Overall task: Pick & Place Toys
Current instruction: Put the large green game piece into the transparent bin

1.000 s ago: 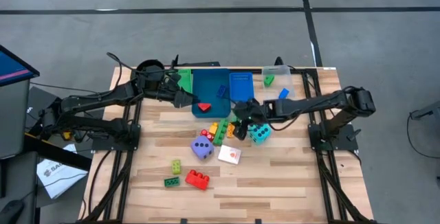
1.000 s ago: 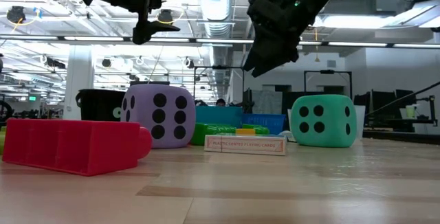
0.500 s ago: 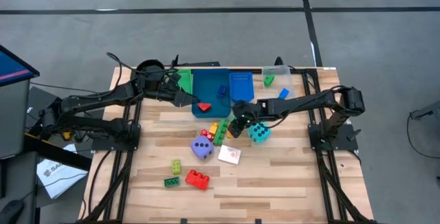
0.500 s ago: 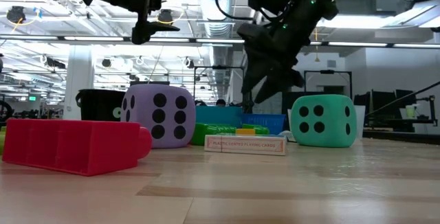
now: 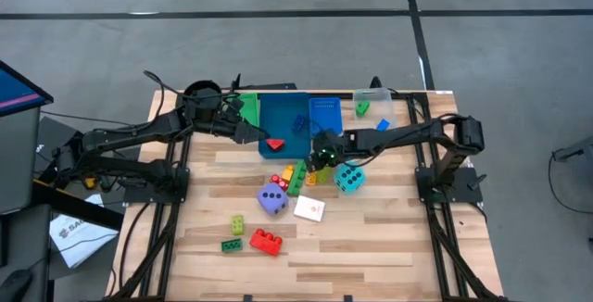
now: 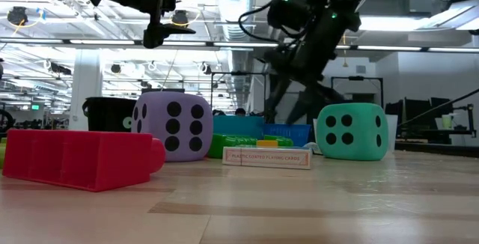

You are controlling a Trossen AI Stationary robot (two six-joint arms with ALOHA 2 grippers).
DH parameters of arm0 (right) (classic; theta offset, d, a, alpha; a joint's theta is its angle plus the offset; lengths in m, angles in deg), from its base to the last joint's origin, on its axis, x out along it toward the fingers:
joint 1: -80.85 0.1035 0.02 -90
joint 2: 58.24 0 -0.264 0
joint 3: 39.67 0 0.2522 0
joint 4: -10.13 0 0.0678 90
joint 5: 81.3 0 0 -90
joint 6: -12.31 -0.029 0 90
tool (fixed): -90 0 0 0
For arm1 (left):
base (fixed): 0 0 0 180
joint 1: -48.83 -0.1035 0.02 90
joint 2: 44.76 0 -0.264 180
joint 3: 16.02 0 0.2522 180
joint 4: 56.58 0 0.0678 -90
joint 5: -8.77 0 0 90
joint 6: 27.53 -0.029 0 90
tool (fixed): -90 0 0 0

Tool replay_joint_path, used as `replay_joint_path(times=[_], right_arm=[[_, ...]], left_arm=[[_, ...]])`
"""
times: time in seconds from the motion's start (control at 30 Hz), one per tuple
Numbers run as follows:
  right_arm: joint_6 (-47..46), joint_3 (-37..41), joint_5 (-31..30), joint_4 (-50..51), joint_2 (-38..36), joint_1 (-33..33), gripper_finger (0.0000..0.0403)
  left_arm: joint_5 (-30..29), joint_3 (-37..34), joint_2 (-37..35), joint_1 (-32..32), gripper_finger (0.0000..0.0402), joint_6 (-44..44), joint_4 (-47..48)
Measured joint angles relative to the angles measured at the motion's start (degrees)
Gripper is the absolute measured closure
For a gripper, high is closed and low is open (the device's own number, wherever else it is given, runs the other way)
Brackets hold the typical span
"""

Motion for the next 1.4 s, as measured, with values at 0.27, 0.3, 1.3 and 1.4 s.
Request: replay_joint_path(times=[0.27, 0.3, 1.3, 1.4], right_arm=[[-2.15, 0.24, 2.62, 0.12, 3.68, 0.07, 0.0194], [-2.29, 0.24, 2.93, 0.04, 4.24, 0.07, 0.0194], [16.55, 0.22, -5.22, -0.95, 4.94, 0.02, 0.0219], [20.88, 0.22, -5.39, -1.03, 4.94, 0.02, 0.0223]], left_arm=[[0.05, 0.0, 0.0, 0.0, 0.0078, -0.08, -0.02], [0.04, 0.0, 0.0, 0.0, 0.0078, -0.1, -0.04], [0.01, 0.0, 0.0, -0.02, 0.0078, 0.03, -0.26], [0.0, 0.0, 0.0, -0.02, 0.0078, 0.05, -0.26]])
